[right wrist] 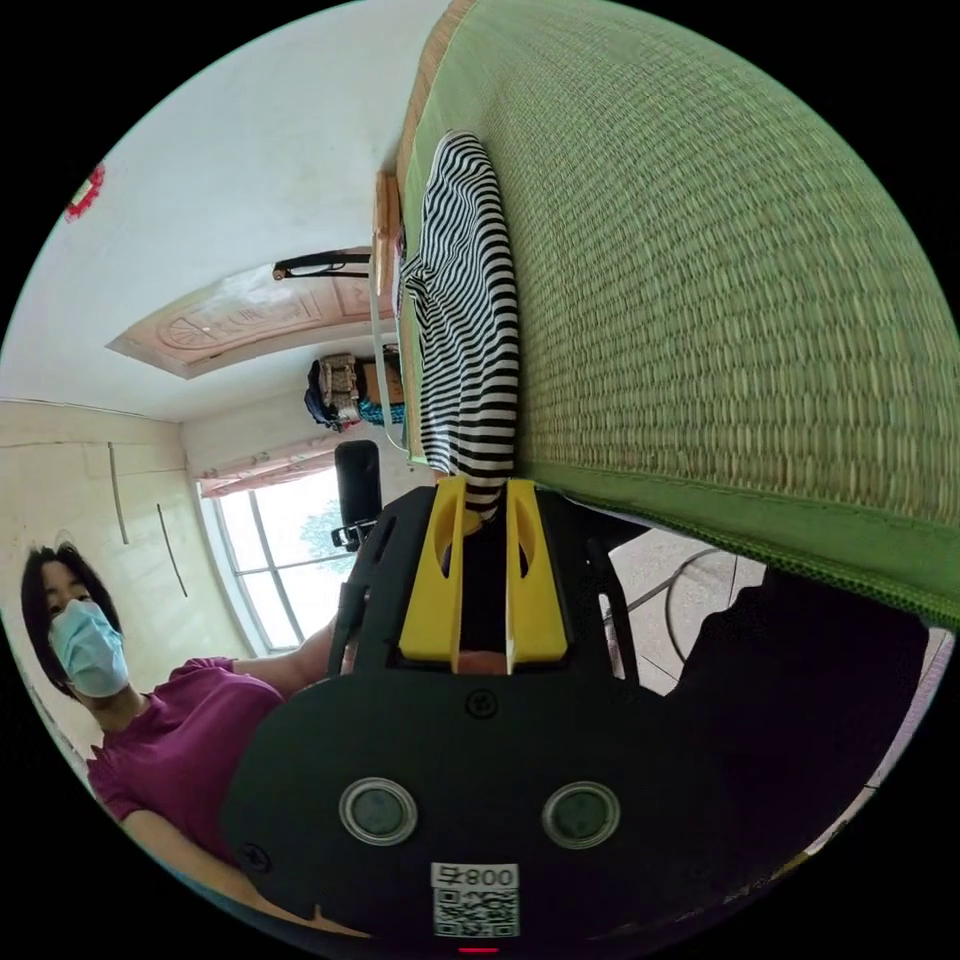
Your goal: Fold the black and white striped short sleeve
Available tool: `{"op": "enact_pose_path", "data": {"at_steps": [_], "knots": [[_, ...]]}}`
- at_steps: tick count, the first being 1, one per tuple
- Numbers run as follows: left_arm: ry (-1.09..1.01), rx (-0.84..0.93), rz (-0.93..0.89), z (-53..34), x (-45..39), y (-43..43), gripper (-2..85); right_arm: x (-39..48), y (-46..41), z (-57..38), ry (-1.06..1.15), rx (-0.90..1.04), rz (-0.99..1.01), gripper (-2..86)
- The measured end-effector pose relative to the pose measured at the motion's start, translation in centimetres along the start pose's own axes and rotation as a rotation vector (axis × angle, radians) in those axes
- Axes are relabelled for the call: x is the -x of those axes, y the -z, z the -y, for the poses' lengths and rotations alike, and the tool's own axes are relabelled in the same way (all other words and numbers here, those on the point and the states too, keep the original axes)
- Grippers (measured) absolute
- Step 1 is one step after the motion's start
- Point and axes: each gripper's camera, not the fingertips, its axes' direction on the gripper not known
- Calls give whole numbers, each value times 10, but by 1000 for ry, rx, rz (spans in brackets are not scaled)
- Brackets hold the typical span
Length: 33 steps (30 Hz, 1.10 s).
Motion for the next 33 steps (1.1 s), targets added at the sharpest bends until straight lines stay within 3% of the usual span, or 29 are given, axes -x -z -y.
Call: {"op": "enact_pose_path", "data": {"at_steps": [9, 15, 26, 33], "knots": [[-2, -33, -22, -45, 15, -1, 6, -16, -15, -28, -1, 7, 54, 18], [119, -242, -86, -116, 64, 44, 17, -9, -19, -42, 25, 5, 72, 12], [386, -712, -375, -240, 179, 71, 78, -1, -30, -63, 47, -3, 99, 11], [419, -785, -379, -273, 205, 70, 87, 2, -30, -75, 52, -33, 97, 10]]}}
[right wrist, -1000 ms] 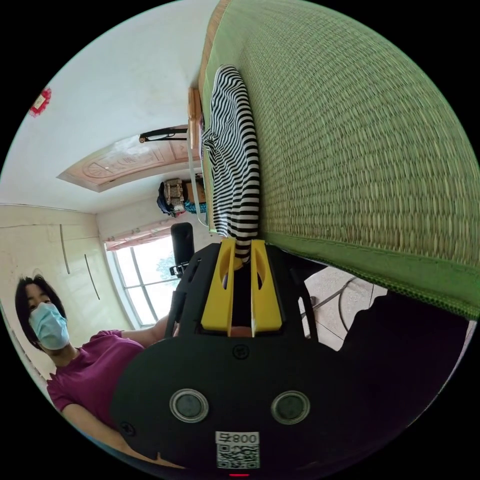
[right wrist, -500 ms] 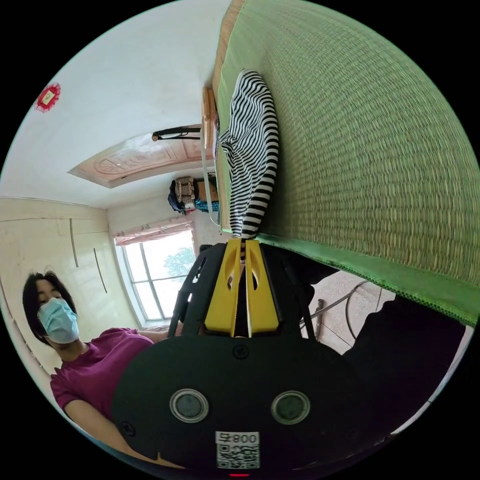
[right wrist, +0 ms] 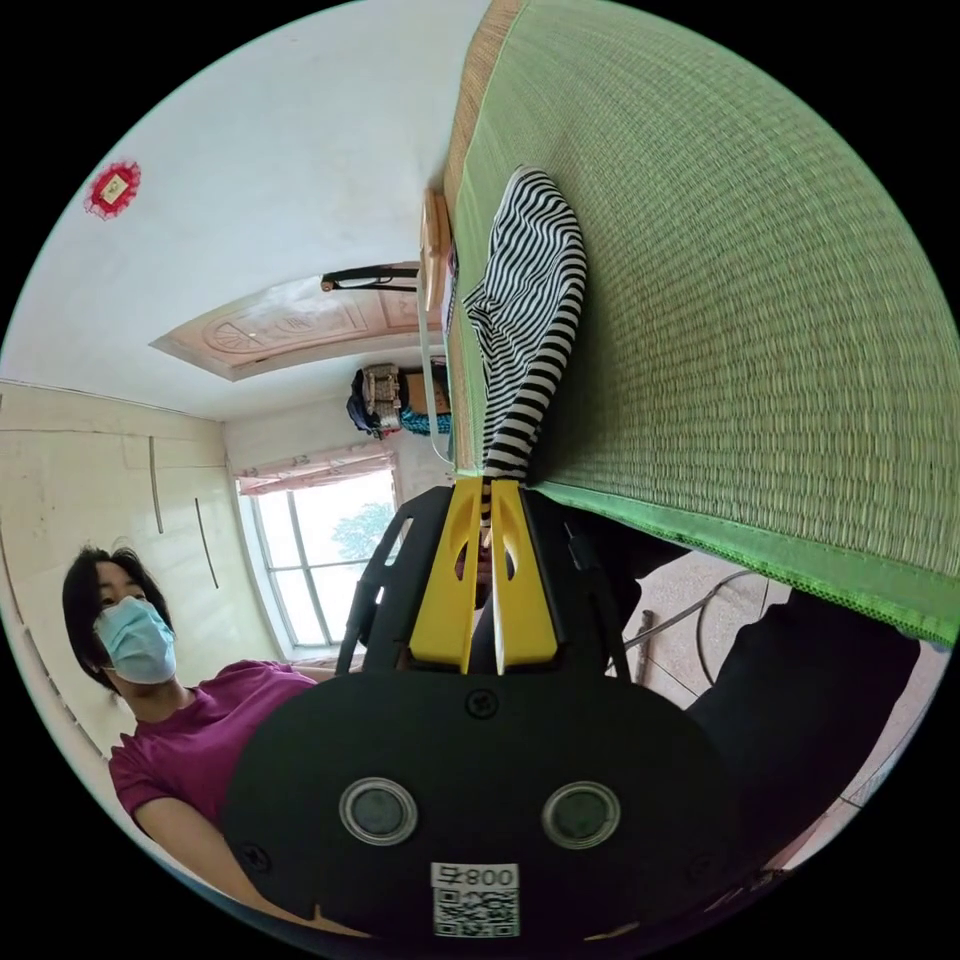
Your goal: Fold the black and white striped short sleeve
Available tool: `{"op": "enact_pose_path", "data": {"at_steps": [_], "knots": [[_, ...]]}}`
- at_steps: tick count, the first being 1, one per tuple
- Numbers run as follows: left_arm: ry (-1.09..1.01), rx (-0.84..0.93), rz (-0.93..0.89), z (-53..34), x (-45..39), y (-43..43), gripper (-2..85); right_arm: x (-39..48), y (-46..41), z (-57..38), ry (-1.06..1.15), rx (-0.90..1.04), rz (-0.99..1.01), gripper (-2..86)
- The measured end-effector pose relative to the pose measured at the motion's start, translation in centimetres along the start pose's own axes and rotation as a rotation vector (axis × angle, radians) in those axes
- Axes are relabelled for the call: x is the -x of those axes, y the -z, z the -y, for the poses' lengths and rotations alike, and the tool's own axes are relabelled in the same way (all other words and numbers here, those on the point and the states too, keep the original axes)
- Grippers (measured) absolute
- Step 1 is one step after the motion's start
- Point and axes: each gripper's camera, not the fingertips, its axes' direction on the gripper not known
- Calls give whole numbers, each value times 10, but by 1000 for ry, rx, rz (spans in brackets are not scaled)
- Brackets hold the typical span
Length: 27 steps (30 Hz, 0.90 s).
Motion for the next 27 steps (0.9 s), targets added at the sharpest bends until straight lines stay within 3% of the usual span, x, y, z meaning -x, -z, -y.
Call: {"op": "enact_pose_path", "data": {"at_steps": [11, 27], "knots": [[-41, 135, -9, 2, 16, 6, 94, -5, -6, -11, -11, -14, -2, 9], [-91, 195, -26, 24, 8, 40, 122, -20, 0, -6, -37, -16, -11, 11]]}}
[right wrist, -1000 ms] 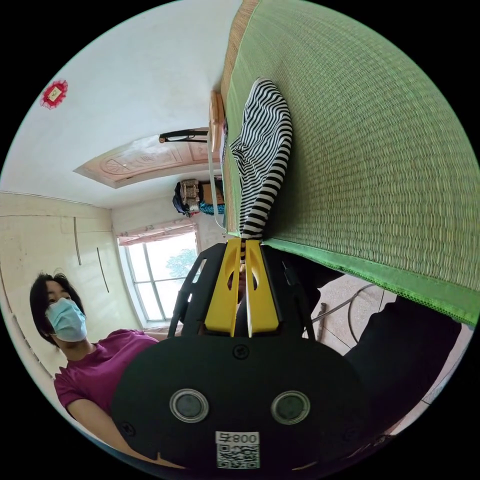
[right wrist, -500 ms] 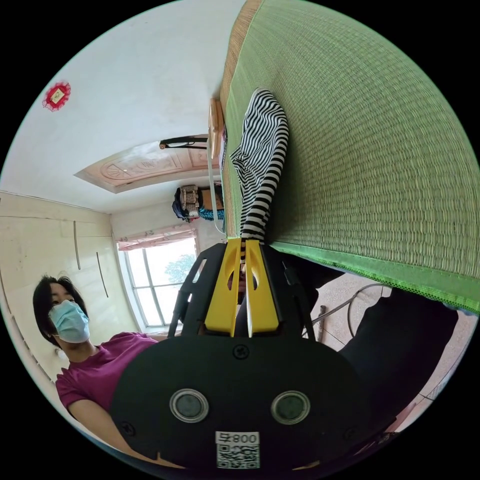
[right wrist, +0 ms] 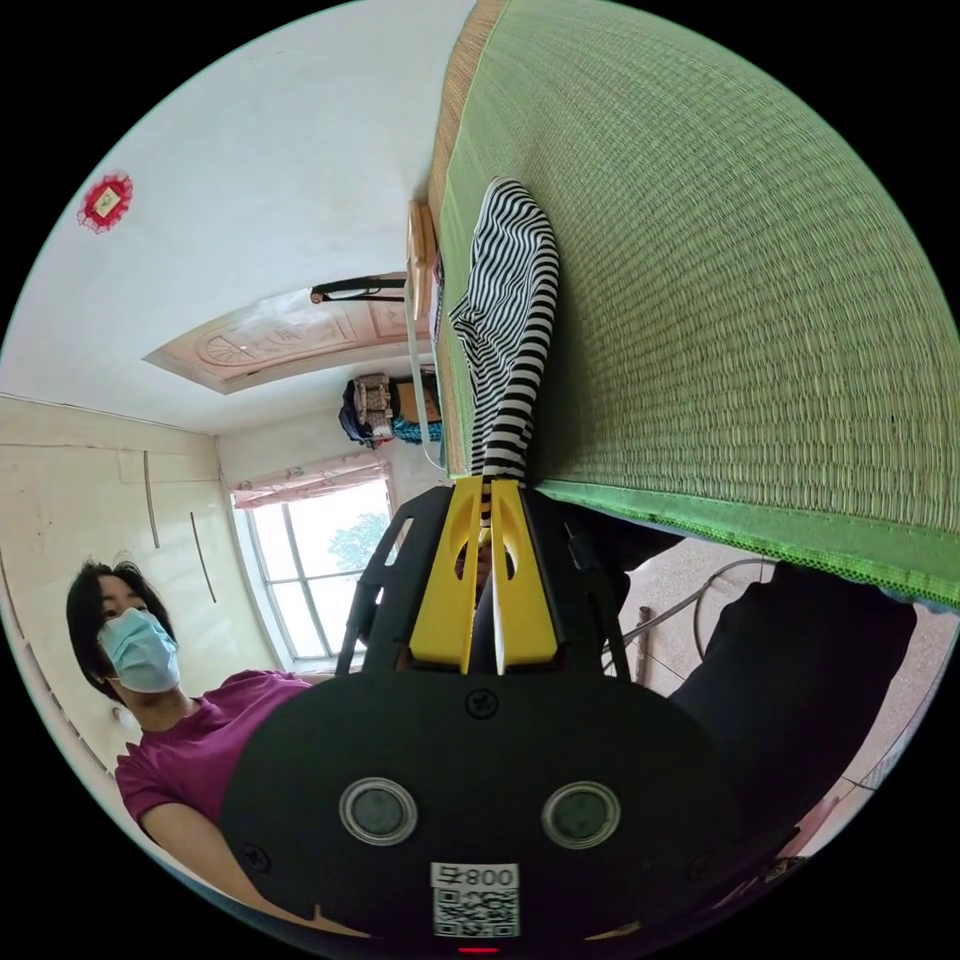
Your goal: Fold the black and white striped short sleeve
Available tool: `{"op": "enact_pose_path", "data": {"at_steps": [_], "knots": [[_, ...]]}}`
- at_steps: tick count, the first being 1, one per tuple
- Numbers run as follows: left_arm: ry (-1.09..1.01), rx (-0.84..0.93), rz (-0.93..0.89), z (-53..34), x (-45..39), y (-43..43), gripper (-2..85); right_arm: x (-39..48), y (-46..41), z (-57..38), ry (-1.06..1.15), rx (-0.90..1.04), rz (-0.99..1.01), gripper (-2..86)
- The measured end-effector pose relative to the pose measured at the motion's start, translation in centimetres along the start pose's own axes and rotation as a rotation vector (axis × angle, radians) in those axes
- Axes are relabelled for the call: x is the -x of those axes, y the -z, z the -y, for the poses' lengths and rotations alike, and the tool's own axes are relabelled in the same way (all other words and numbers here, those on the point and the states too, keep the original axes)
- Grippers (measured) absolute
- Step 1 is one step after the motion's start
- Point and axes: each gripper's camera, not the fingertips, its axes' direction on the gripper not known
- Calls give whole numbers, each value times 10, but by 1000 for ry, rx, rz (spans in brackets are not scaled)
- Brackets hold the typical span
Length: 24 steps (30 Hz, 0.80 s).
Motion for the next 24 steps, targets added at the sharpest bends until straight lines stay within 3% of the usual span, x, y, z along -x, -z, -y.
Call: {"op": "enact_pose_path", "data": {"at_steps": [7, 24], "knots": [[-10, 46, 161, 22, -26, 13, 71, -7, 11, 8, -6, 3, -10, 12], [-54, 32, 29, 34, -110, 72, 29, -35, 83, 9, -17, 27, -58, 11]]}}
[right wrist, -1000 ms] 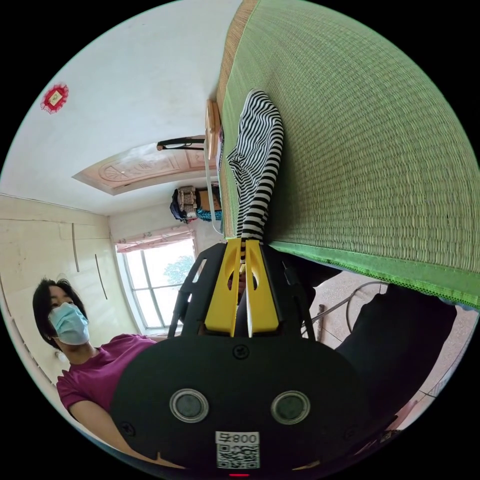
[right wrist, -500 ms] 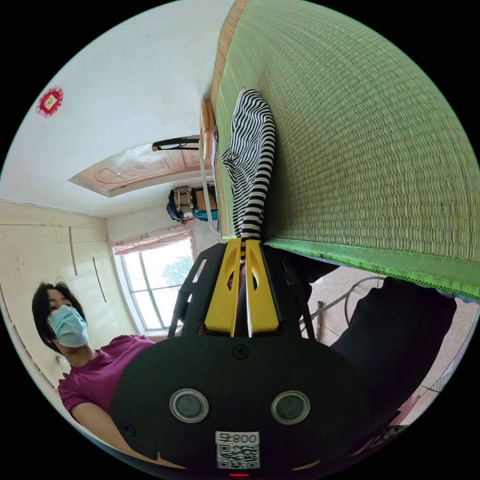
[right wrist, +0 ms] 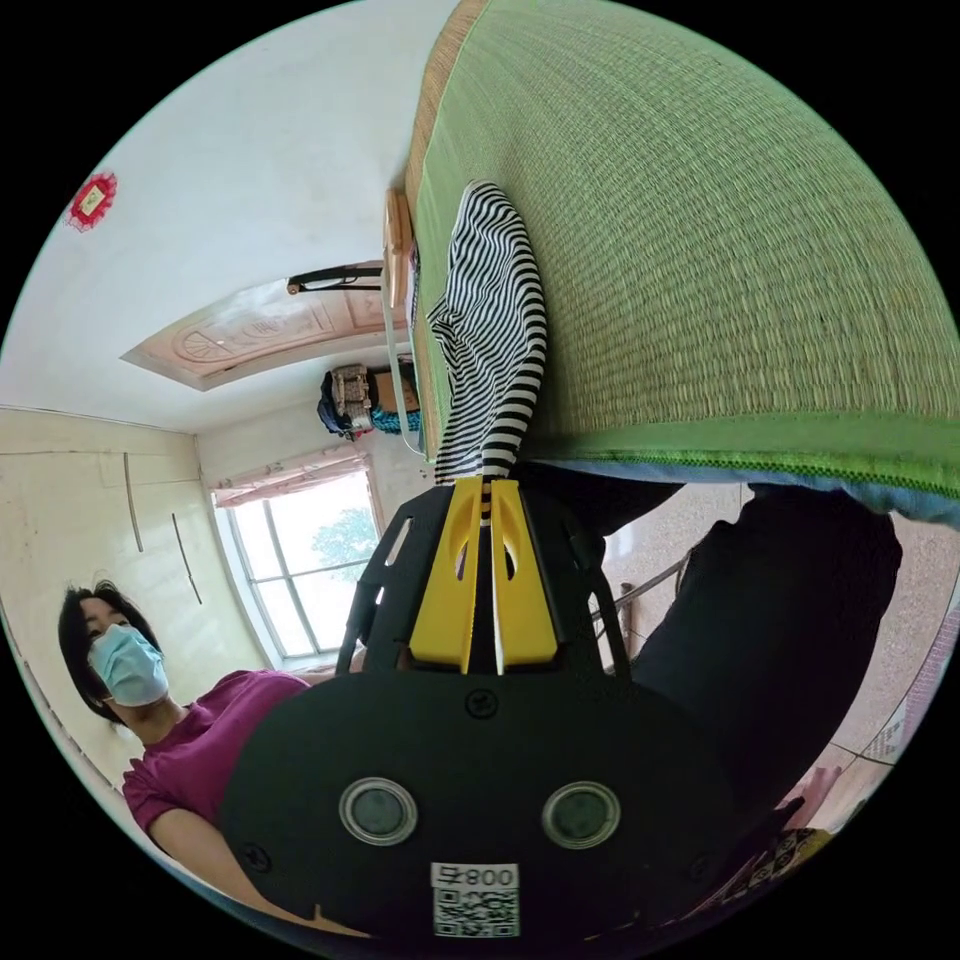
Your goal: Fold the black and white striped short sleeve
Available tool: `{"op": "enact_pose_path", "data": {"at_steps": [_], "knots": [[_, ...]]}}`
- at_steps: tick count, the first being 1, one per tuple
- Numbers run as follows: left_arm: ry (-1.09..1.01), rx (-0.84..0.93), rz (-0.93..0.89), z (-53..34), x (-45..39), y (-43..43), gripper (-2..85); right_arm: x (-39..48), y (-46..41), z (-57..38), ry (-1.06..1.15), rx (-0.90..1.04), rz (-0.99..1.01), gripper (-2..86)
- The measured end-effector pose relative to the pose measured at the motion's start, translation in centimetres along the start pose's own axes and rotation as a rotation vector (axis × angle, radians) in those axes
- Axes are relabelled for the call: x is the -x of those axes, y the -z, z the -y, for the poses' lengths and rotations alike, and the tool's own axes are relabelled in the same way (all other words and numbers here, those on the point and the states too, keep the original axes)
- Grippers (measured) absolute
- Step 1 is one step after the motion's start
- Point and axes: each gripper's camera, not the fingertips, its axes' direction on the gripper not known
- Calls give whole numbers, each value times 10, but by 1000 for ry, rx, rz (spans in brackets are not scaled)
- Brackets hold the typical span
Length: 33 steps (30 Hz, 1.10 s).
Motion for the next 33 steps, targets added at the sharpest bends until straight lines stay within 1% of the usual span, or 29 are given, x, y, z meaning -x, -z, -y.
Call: {"op": "enact_pose_path", "data": {"at_steps": [7, 18, 24, 33], "knots": [[-91, 29, -55, 14, -69, 18, 29, -7, 49, -13, 44, -18, 18, 11], [-216, 65, -162, 36, -185, 24, 29, -26, 161, -50, 166, -104, 117, 9], [-299, 129, -211, 56, -266, 5, 28, -34, 241, -74, 251, -191, 165, 10], [-417, 251, -299, 96, -406, -60, 26, -40, 374, -108, 417, -360, 215, 11]]}}
